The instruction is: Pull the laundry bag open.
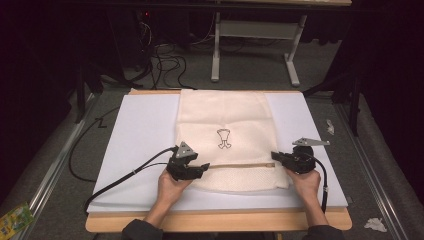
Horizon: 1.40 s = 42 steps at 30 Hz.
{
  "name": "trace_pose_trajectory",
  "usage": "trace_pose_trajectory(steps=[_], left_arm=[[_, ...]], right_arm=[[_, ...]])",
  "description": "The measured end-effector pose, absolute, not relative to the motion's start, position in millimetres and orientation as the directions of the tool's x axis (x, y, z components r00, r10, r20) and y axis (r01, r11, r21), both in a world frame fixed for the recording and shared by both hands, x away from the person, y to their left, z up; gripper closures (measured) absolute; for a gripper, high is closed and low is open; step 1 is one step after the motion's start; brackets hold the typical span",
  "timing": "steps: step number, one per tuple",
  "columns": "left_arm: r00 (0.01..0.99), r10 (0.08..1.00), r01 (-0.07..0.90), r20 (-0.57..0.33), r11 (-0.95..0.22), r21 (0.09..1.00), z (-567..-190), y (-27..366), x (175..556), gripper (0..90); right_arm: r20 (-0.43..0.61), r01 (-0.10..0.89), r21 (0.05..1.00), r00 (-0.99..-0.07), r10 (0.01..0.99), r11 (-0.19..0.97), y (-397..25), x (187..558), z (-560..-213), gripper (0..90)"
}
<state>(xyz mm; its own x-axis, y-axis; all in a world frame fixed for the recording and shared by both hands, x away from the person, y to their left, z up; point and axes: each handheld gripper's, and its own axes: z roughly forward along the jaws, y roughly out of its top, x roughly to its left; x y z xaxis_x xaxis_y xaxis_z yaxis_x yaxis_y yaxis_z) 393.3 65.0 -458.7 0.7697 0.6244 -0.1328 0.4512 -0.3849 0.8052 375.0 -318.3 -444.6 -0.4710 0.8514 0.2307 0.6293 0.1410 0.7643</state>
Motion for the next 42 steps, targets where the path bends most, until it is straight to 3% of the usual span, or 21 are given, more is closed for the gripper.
trace_pose_trajectory(steps=[20, 32, 36, 42], left_arm=[[0.831, 0.54, 0.394, -0.132, -0.405, 0.825, -445.9, 22.8, 390.0, 39.8], [0.849, 0.515, 0.378, -0.121, -0.432, 0.819, -443.4, 1.5, 388.1, 45.0], [0.847, 0.508, 0.393, -0.159, -0.395, 0.83, -440.2, -2.7, 387.9, 45.1], [0.856, 0.501, 0.377, -0.129, -0.432, 0.82, -442.3, -14.3, 387.7, 47.5]], right_arm=[[0.244, 0.627, 0.767, -0.481, 0.842, 0.136, -318.0, 376.4, -439.2, 87.2], [0.268, 0.625, 0.771, -0.495, 0.826, 0.124, -316.4, 377.1, -432.6, 87.2], [0.263, 0.619, 0.775, -0.503, 0.823, 0.13, -315.7, 377.8, -430.0, 87.2], [0.283, 0.627, 0.77, -0.499, 0.819, 0.116, -316.2, 379.2, -431.1, 87.5]])
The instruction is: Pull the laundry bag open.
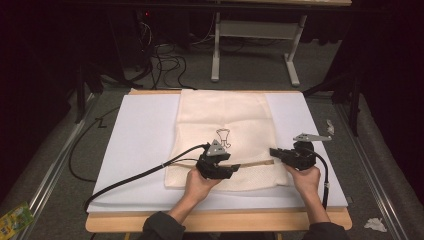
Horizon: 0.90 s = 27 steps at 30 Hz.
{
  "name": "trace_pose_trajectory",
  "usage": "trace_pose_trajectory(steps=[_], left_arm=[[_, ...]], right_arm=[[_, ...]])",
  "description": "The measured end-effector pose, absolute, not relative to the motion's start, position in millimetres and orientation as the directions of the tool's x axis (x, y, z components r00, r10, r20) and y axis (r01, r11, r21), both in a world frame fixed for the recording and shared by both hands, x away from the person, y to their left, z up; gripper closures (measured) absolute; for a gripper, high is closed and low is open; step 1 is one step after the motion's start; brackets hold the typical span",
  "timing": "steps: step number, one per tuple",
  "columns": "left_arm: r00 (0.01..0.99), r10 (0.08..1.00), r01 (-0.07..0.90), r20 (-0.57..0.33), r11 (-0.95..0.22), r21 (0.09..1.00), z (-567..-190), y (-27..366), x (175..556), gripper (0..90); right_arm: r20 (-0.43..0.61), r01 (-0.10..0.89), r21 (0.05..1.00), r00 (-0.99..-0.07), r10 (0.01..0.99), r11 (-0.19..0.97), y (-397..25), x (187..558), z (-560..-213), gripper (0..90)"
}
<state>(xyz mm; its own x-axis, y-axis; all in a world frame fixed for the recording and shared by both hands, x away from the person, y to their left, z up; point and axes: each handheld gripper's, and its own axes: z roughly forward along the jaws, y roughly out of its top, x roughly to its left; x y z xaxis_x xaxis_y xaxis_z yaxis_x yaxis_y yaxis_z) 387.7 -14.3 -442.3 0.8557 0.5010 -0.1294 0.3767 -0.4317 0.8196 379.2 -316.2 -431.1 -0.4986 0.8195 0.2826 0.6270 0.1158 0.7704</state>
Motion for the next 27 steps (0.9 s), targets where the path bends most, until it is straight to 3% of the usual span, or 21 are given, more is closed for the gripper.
trace_pose_trajectory(steps=[27], left_arm=[[0.877, 0.454, 0.379, -0.157, -0.452, 0.808, -445.5, -48.9, 389.0, 52.2]], right_arm=[[0.268, 0.618, 0.775, -0.509, 0.818, 0.131, -313.4, 377.2, -428.1, 87.4]])
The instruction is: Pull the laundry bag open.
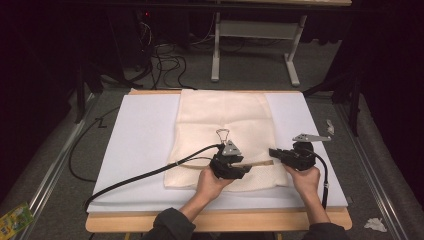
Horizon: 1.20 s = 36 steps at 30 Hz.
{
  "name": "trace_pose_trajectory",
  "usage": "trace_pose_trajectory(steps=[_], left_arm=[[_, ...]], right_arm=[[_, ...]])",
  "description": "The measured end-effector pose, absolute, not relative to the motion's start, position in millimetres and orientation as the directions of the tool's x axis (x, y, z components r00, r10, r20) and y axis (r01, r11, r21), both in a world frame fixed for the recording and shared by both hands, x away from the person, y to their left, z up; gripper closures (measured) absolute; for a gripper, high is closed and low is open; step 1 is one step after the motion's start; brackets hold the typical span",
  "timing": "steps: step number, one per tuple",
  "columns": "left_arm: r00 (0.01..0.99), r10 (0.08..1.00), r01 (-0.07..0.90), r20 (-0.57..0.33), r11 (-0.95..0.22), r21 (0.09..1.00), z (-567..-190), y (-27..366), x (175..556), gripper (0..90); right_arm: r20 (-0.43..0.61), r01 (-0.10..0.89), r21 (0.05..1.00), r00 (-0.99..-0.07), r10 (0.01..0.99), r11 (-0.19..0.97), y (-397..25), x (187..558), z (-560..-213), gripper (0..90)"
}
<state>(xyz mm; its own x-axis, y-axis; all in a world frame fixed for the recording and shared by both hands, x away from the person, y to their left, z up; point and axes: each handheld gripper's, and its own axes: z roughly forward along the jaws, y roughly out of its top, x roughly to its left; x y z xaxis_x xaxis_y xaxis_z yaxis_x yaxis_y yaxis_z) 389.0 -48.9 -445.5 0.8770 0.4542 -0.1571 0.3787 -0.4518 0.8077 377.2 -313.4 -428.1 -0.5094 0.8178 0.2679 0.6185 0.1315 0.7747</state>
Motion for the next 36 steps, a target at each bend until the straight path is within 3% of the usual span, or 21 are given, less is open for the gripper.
trace_pose_trajectory(steps=[9, 20, 24, 36], left_arm=[[0.88, 0.437, 0.383, -0.185, -0.424, 0.82, -447.4, -56.4, 388.8, 61.8], [0.9, 0.399, 0.359, -0.177, -0.447, 0.82, -445.7, -76.5, 386.7, 65.4], [0.903, 0.39, 0.354, -0.18, -0.439, 0.825, -445.3, -79.5, 386.3, 71.5], [0.893, 0.396, 0.384, -0.215, -0.419, 0.823, -449.2, -84.5, 392.0, 71.9]], right_arm=[[0.268, 0.615, 0.777, -0.516, 0.814, 0.135, -312.1, 376.9, -427.4, 87.4], [0.258, 0.609, 0.779, -0.527, 0.81, 0.147, -305.4, 377.1, -423.7, 87.5], [0.257, 0.607, 0.78, -0.53, 0.808, 0.15, -304.7, 377.5, -423.9, 87.6], [0.252, 0.604, 0.781, -0.534, 0.807, 0.156, -300.9, 378.3, -421.7, 87.7]])
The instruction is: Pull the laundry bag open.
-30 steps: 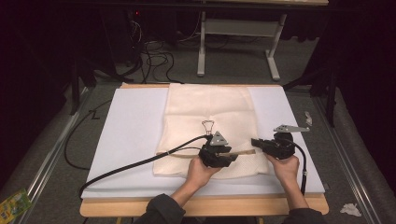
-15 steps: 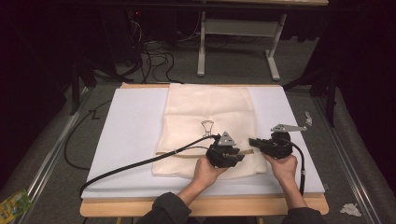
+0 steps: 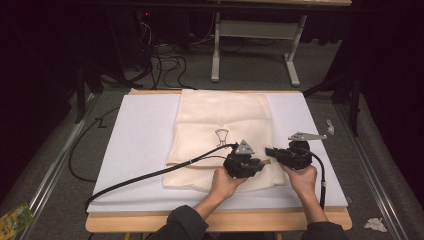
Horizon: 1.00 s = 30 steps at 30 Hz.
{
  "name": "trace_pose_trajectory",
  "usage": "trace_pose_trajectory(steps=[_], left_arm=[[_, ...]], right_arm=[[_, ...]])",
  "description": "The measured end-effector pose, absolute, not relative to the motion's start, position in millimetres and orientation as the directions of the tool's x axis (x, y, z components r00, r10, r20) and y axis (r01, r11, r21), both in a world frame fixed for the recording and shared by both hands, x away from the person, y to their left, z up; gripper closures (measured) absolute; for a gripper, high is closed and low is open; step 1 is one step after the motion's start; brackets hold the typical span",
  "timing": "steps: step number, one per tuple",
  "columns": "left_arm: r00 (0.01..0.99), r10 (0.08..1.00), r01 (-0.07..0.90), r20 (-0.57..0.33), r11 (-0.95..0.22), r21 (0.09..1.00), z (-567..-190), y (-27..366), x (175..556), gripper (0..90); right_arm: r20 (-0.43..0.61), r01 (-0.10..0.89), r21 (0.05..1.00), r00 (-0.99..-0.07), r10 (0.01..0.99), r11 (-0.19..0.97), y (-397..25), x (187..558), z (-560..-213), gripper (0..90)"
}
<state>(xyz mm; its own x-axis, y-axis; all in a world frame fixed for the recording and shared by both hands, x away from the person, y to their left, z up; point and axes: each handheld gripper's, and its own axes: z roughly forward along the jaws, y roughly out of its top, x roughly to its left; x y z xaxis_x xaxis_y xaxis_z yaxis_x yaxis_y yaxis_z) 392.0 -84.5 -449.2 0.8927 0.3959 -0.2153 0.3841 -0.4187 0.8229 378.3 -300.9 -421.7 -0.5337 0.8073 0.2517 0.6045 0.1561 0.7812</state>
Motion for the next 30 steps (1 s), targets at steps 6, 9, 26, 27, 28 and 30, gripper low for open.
trace_pose_trajectory(steps=[6, 9, 26, 27, 28, 30], left_arm=[[0.888, 0.401, 0.395, -0.227, -0.41, 0.822, -451.1, -86.8, 393.9, 71.9], [0.889, 0.397, 0.393, -0.227, -0.409, 0.824, -451.3, -88.9, 393.1, 71.9], [0.897, 0.371, 0.393, -0.241, -0.417, 0.82, -454.5, -93.2, 390.8, 80.2], [0.897, 0.372, 0.391, -0.238, -0.417, 0.82, -454.3, -93.1, 391.3, 81.4], [0.897, 0.372, 0.392, -0.239, -0.415, 0.821, -454.0, -93.1, 391.5, 82.7], [0.897, 0.371, 0.391, -0.24, -0.416, 0.821, -453.5, -92.8, 391.8, 85.0]], right_arm=[[0.256, 0.605, 0.78, -0.536, 0.804, 0.156, -298.9, 378.8, -421.5, 87.6], [0.258, 0.605, 0.781, -0.537, 0.803, 0.154, -297.9, 379.2, -421.8, 87.7], [0.26, 0.606, 0.78, -0.54, 0.801, 0.155, -296.7, 379.1, -422.3, 87.7], [0.26, 0.606, 0.78, -0.54, 0.801, 0.155, -296.5, 379.1, -422.2, 87.7], [0.259, 0.605, 0.781, -0.541, 0.8, 0.156, -296.5, 379.1, -422.2, 87.7], [0.259, 0.604, 0.781, -0.542, 0.8, 0.157, -296.2, 379.1, -422.1, 87.7]])
